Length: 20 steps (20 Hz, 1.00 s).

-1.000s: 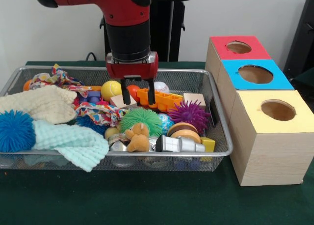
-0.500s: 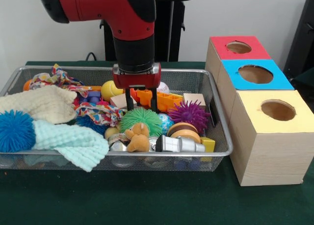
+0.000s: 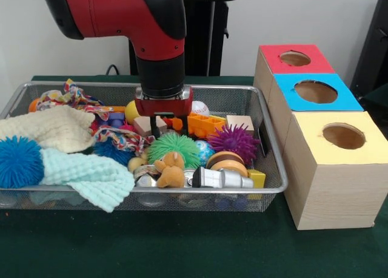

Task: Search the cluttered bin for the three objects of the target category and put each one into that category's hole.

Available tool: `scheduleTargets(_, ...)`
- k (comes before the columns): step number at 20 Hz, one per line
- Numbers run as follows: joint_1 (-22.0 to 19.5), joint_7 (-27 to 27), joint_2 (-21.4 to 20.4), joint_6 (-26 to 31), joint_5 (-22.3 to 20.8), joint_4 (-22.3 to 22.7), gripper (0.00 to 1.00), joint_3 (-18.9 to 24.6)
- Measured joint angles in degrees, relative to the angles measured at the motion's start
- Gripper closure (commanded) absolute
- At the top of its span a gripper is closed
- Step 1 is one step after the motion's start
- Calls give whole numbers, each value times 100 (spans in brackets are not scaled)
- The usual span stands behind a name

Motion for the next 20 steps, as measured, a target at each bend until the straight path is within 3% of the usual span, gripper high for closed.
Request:
scheduleTargets(8,297,0,-10,-543,6,4,0,-514)
scheduleTargets(20,327,0,133,-1211,94,6,0,-871)
